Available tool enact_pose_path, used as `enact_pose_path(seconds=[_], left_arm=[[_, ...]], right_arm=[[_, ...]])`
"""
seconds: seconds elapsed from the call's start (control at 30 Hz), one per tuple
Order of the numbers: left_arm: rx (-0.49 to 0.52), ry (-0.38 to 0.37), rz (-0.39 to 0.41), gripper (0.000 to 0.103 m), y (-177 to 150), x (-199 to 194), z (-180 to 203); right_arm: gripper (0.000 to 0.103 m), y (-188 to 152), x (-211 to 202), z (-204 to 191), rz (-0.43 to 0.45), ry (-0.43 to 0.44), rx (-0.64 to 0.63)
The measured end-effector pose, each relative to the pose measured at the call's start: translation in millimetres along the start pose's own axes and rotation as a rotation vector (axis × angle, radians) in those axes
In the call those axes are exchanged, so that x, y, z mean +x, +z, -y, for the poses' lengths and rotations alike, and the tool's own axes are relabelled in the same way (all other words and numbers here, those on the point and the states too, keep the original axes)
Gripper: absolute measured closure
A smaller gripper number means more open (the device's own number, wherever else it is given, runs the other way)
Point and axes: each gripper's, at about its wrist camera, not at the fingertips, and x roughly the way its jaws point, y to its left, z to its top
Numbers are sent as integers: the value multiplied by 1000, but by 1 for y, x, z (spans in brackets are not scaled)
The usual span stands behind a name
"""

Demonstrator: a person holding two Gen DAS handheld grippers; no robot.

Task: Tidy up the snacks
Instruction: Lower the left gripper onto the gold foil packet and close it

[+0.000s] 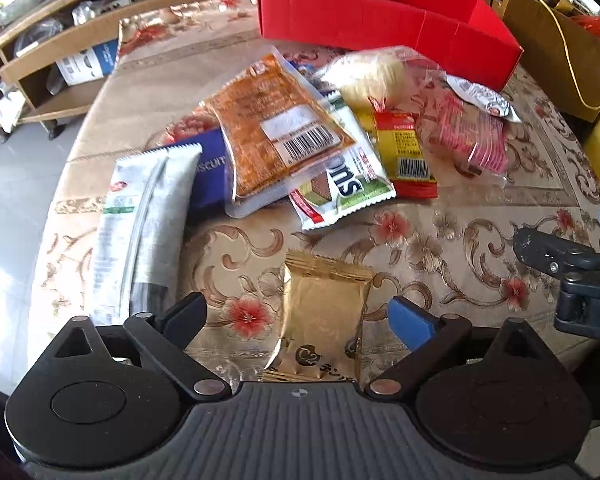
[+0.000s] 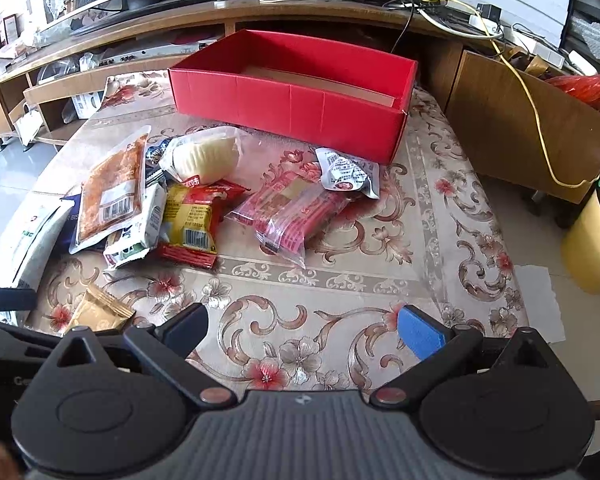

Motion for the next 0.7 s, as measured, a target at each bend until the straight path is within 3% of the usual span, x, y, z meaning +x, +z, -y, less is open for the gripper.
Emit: enact_pose_path(seconds=[0.27, 0.47, 0.7], left_arm=[[12, 10, -14, 8, 1, 9, 2], [21, 5, -7, 11, -2, 7, 0], [30, -3, 19, 40, -4, -2, -1]], right_arm=[[4, 1, 2, 1, -14, 25, 8], [11, 4, -3, 5, -5, 53, 26], [16, 14, -14, 8, 31, 85, 39]])
